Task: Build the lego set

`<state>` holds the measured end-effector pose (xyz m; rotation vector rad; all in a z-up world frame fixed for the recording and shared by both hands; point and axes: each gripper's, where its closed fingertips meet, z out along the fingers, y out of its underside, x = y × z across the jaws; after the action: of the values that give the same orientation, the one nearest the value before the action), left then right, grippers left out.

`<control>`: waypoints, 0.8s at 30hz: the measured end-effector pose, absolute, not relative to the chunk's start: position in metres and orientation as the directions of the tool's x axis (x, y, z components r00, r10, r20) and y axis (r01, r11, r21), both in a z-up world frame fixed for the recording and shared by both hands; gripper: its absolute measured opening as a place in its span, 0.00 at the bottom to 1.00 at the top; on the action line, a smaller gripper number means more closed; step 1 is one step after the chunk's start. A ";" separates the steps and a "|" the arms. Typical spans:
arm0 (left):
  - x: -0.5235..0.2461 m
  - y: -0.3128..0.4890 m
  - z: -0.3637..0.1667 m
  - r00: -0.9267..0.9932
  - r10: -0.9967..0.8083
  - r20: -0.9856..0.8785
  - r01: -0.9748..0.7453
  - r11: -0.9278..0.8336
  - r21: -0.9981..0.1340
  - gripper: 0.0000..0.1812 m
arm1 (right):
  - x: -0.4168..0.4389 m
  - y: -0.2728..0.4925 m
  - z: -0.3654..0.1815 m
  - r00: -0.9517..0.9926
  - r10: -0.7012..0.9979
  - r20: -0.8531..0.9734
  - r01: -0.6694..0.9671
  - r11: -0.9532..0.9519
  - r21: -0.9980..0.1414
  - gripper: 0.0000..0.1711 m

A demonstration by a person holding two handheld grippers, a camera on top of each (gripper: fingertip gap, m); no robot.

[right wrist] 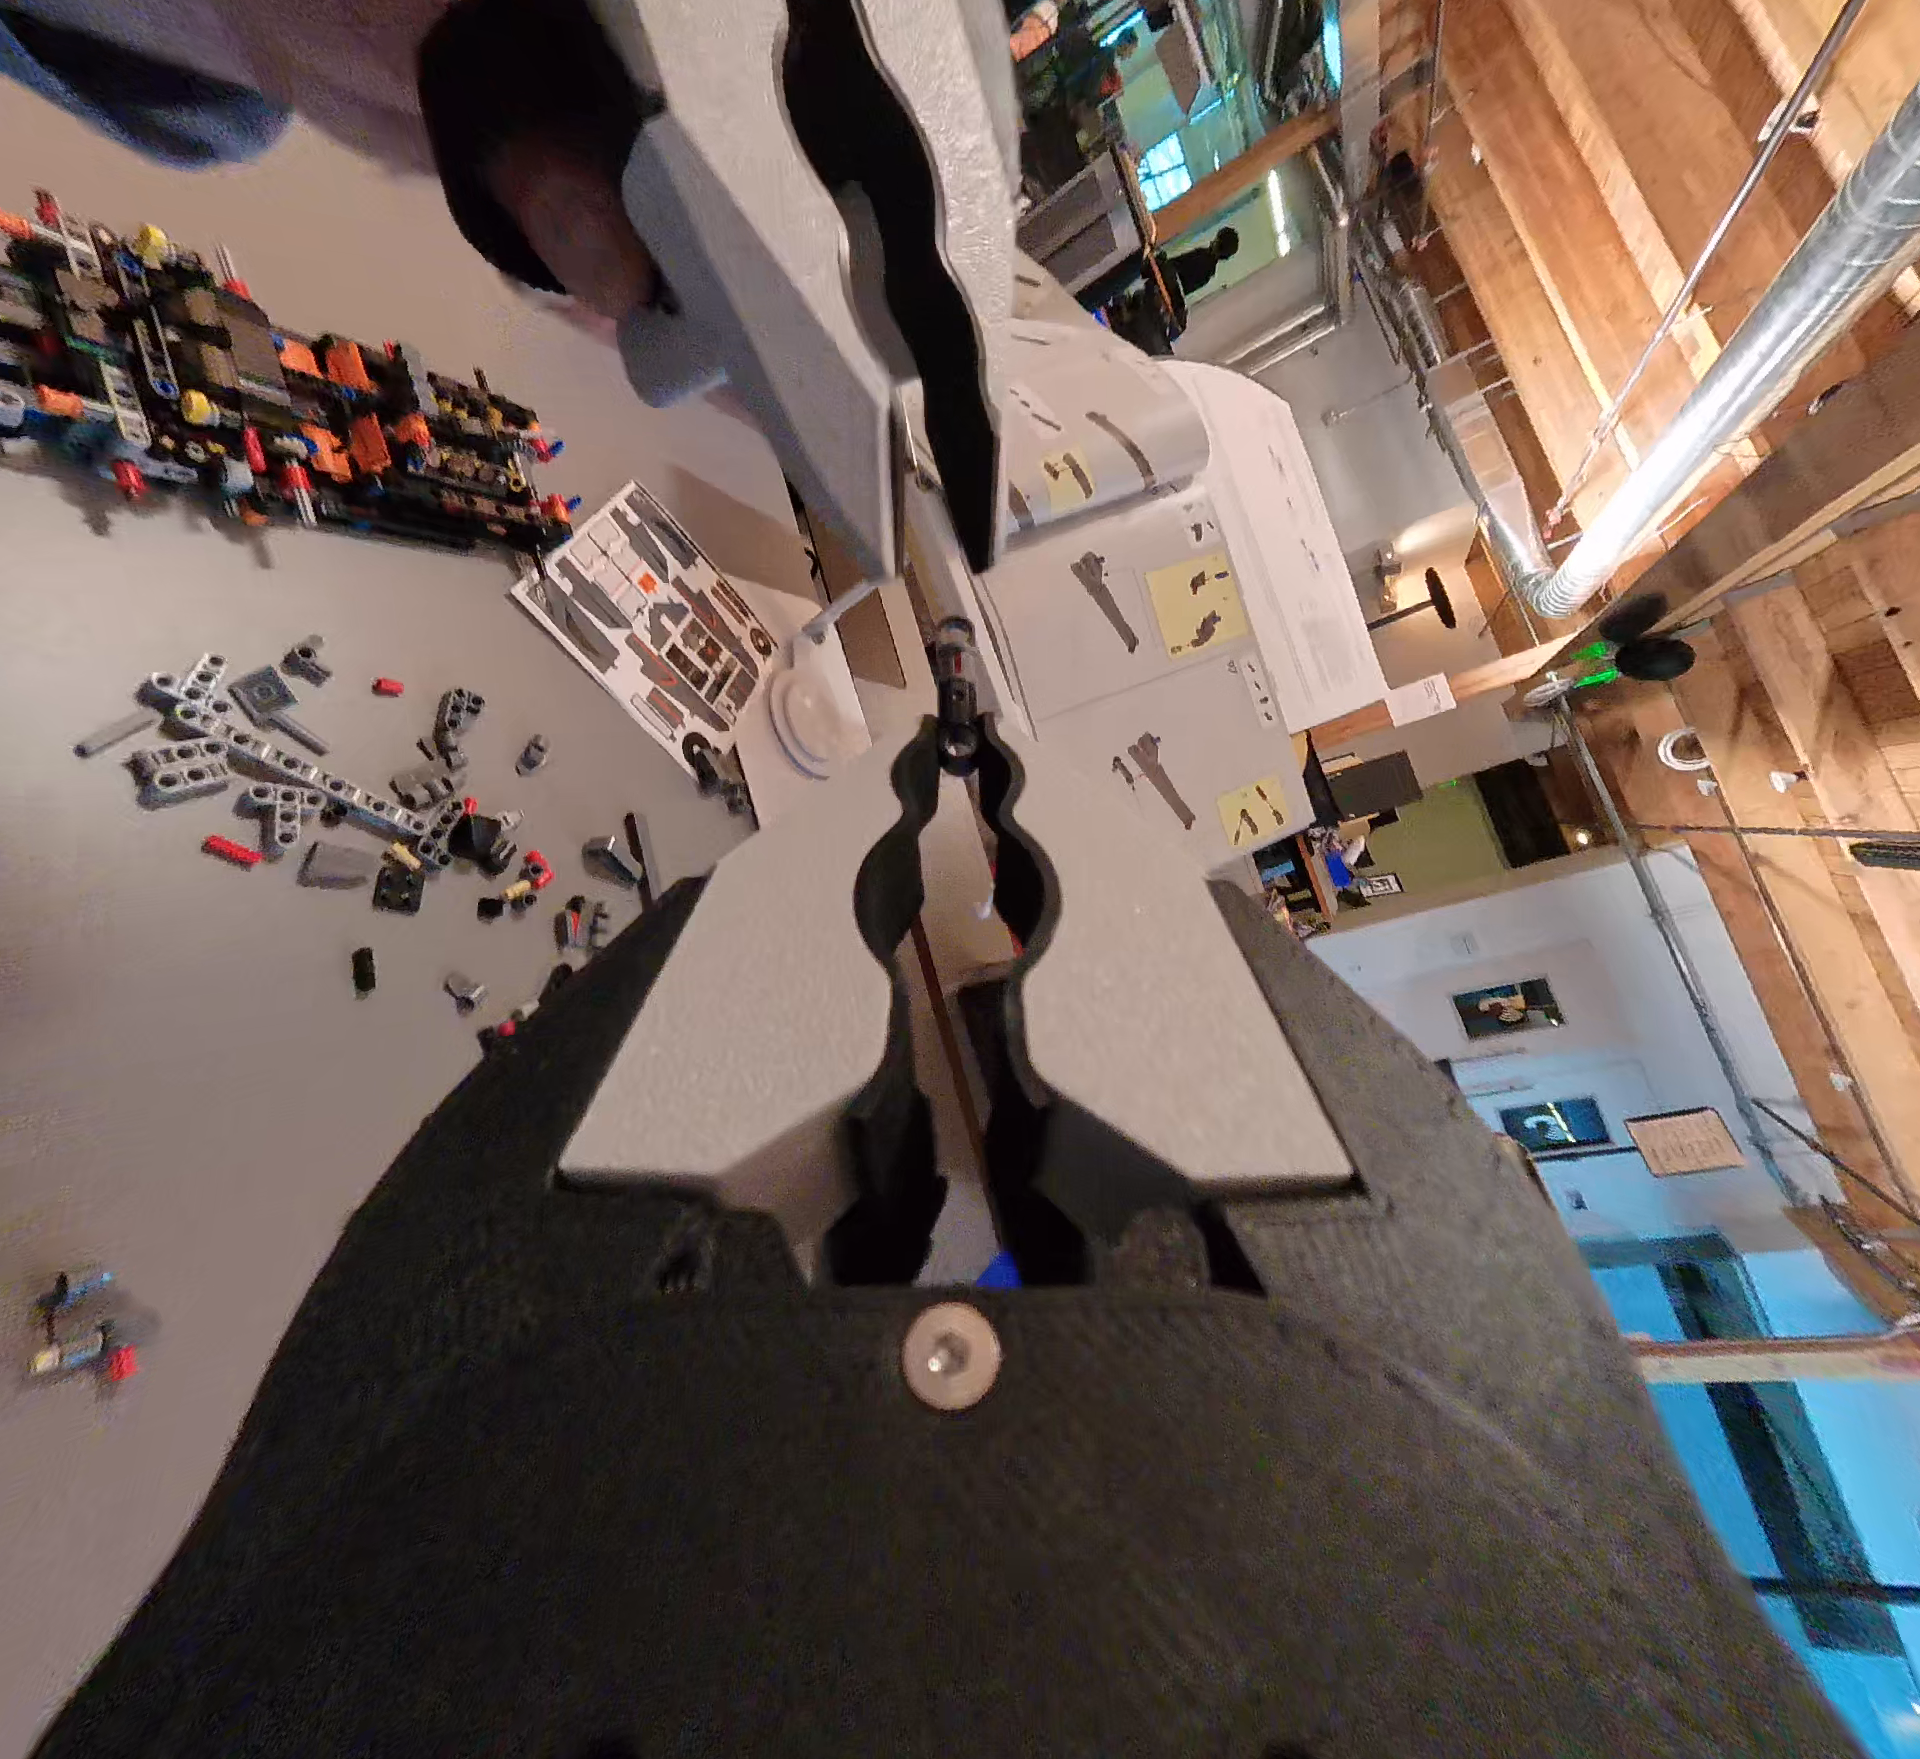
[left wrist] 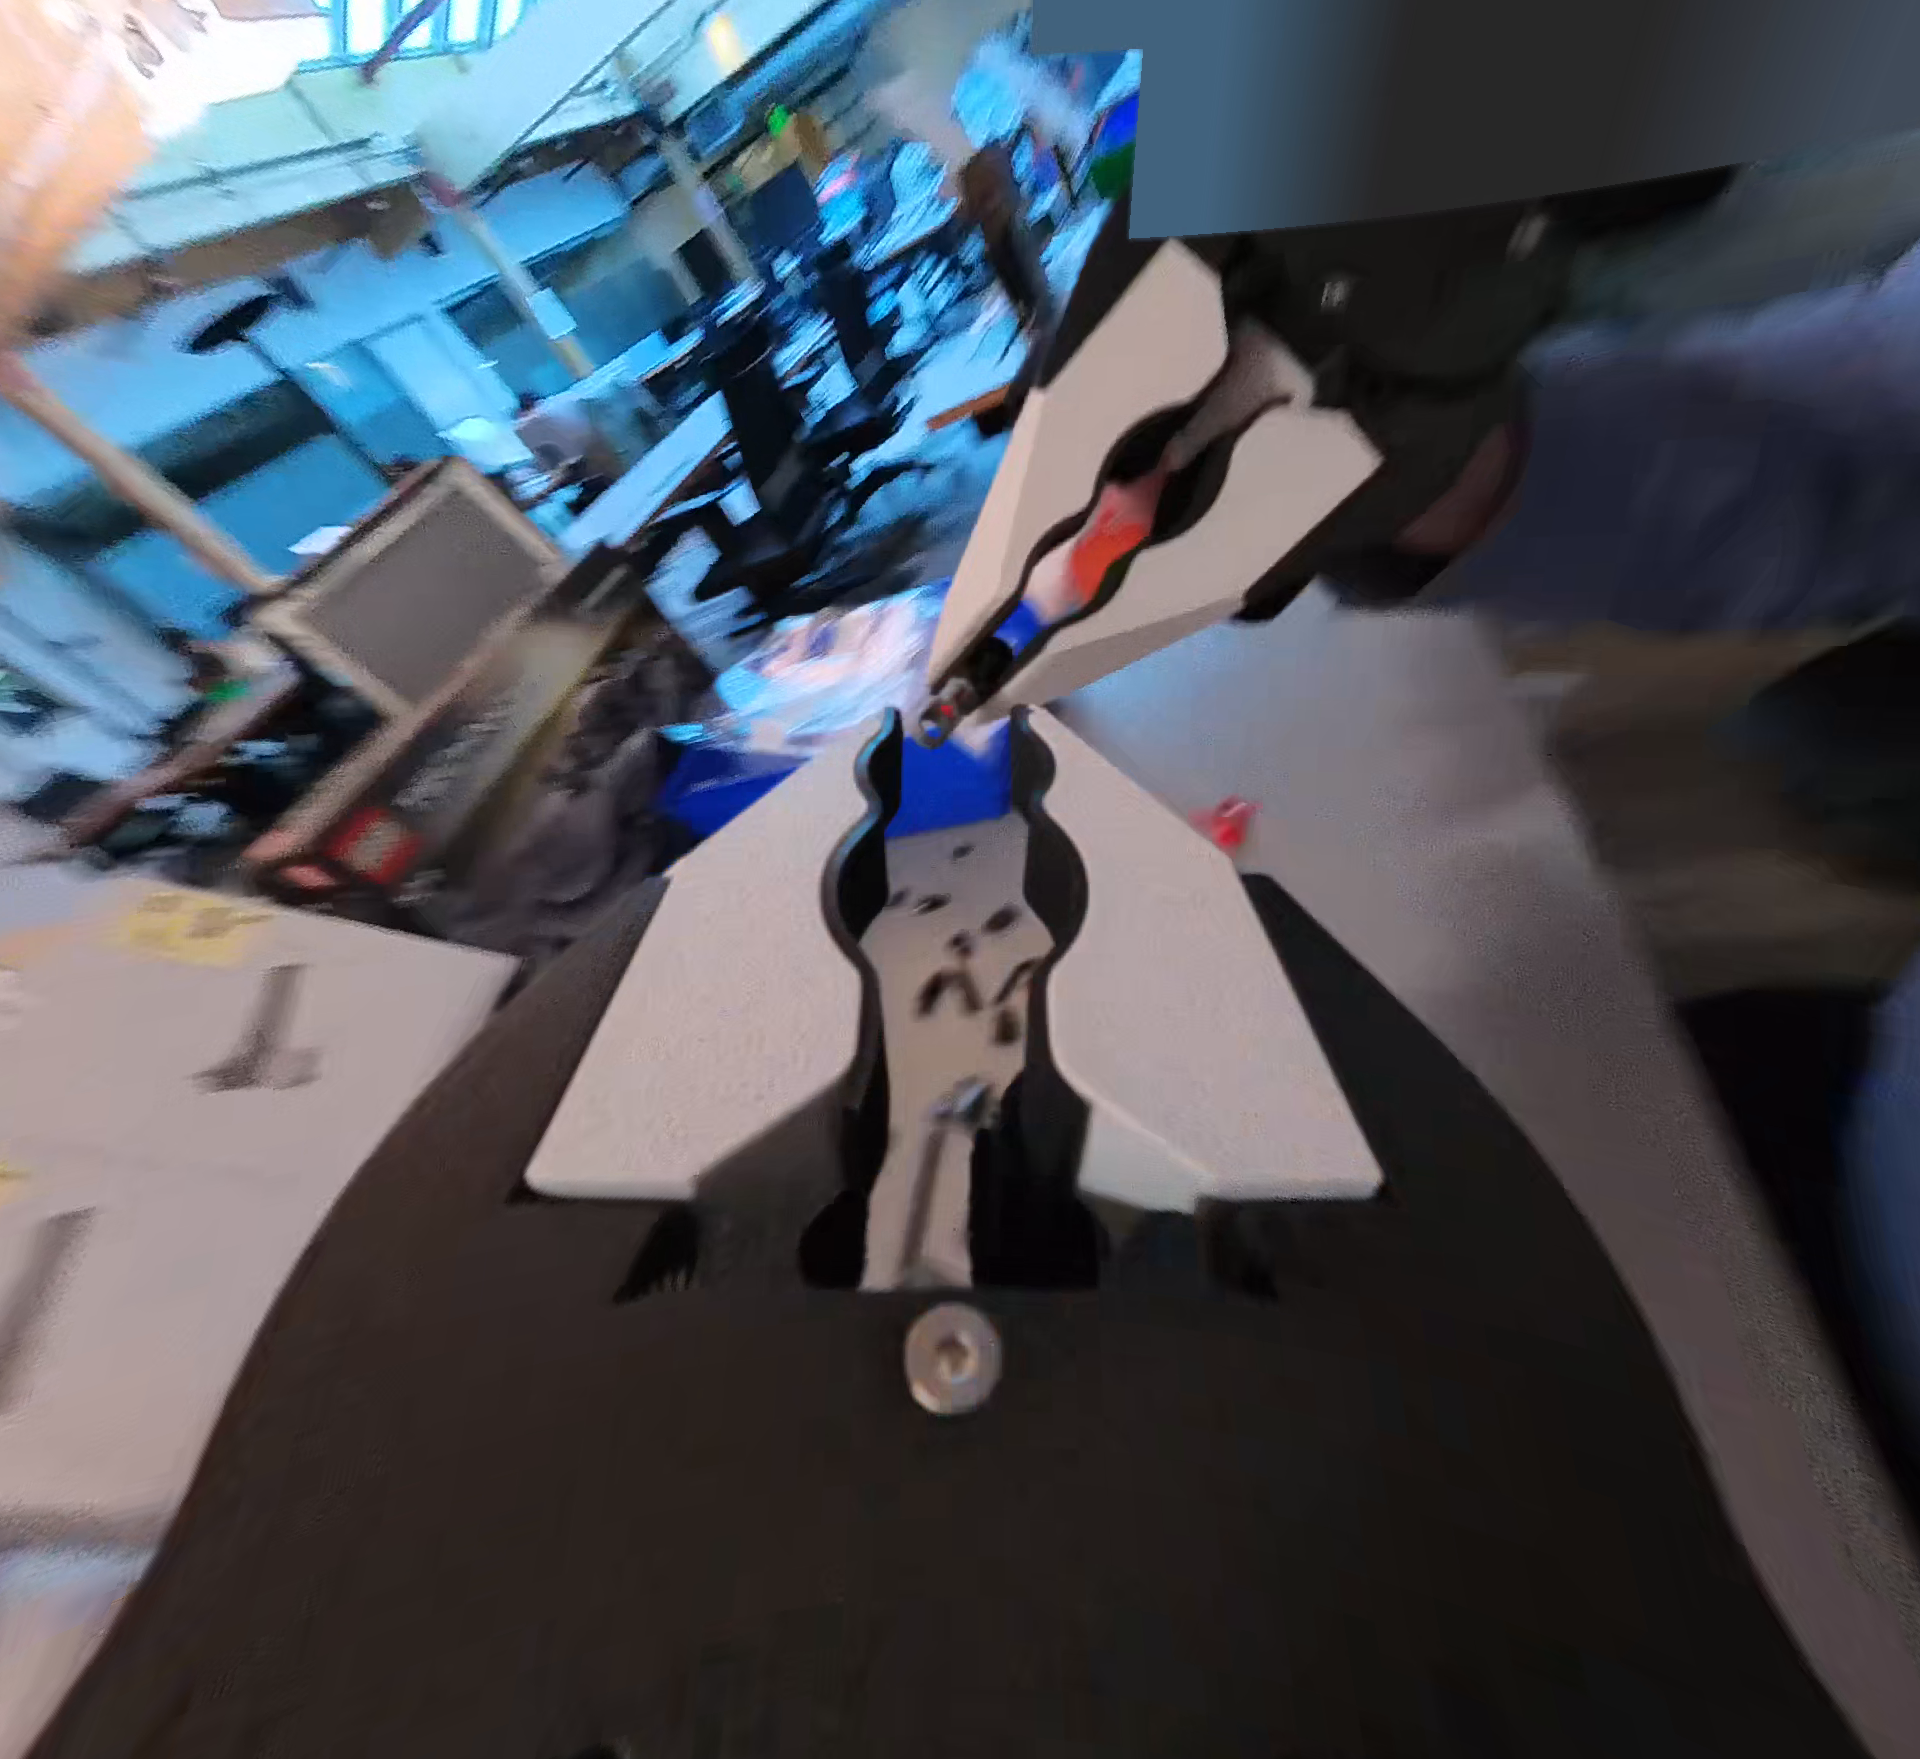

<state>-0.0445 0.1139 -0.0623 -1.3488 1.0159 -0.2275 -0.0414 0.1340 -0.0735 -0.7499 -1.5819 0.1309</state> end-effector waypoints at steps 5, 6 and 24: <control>-0.035 0.123 -0.072 0.491 -0.503 -0.711 -0.670 0.304 -0.678 0.09 | -0.043 0.133 -0.081 -0.023 0.505 0.863 0.434 0.783 -0.446 0.02; -0.035 0.126 -0.076 0.473 -0.486 -0.734 -0.699 0.299 -0.649 0.09 | -0.043 0.133 -0.081 -0.023 0.505 0.863 0.434 0.783 -0.446 0.02; -0.044 0.145 -0.078 0.464 -0.319 -0.826 -0.778 0.300 -0.552 0.13 | -0.037 0.138 -0.076 0.006 0.689 0.725 0.361 0.675 -0.644 0.03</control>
<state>-0.0444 0.1451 -0.0776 -1.2850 1.1072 0.4060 -0.0373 0.1378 -0.0759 -0.8797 -1.6040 0.3169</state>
